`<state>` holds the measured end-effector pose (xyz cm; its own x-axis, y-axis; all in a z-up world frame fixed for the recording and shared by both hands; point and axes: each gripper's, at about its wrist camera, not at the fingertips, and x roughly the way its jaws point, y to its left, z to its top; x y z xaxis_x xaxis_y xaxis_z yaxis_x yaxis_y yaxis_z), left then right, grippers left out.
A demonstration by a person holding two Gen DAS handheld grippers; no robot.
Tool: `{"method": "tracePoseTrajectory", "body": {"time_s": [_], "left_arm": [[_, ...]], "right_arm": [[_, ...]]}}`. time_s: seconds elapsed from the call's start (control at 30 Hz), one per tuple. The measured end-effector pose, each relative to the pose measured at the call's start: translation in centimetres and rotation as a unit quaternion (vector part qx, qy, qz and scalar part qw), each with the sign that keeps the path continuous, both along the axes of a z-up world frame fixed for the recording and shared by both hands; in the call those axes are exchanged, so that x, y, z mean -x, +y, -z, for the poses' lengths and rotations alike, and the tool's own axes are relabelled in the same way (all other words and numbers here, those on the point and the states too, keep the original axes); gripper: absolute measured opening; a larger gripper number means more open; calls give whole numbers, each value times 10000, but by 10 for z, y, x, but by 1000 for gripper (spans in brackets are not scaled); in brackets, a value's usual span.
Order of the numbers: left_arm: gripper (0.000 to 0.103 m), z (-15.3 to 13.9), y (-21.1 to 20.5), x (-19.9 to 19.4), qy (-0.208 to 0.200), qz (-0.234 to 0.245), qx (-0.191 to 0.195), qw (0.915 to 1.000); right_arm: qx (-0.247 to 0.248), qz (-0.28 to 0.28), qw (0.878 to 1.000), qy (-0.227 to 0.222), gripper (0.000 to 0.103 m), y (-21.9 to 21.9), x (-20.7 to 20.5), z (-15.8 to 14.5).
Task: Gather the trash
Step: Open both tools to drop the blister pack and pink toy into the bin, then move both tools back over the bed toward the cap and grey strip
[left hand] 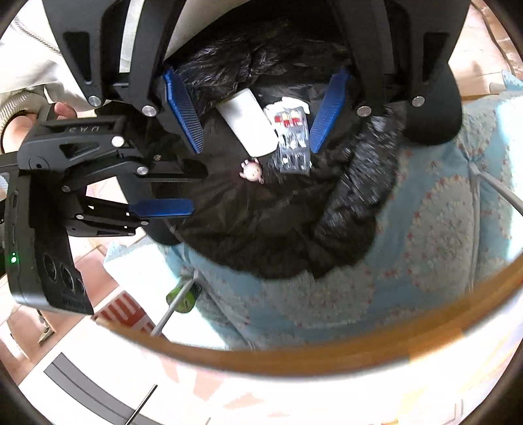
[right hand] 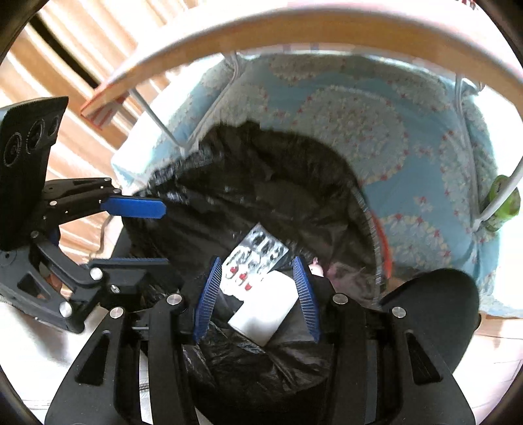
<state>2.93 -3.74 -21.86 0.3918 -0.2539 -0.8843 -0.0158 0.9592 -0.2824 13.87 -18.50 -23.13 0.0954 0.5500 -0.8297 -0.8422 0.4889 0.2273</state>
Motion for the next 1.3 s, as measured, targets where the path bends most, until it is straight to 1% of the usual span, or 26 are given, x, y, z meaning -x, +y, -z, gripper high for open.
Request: {"method": "tracePoseTrajectory", "body": {"time_s": [0.1, 0.27, 0.57, 0.87, 1.3], "left_arm": [[65, -16, 4, 0, -205, -34, -53, 9998], [65, -45, 15, 1, -532, -121, -176, 9984], [65, -91, 40, -11, -1050, -212, -436, 9933], [65, -109, 77, -40, -1229, -449, -633, 9894], [65, -121, 119, -87, -1367, -563, -799, 9858]], "right_arm": [[-180, 31, 9996, -216, 46, -6, 0, -22], [-372, 20, 9979, -537, 46, -8, -1, -51], [-666, 4, 9923, -1044, 46, -6, -12, -94], [-832, 30, 9874, -1343, 46, 11, -39, -124], [-848, -81, 9847, -1519, 46, 49, -73, -143]]}}
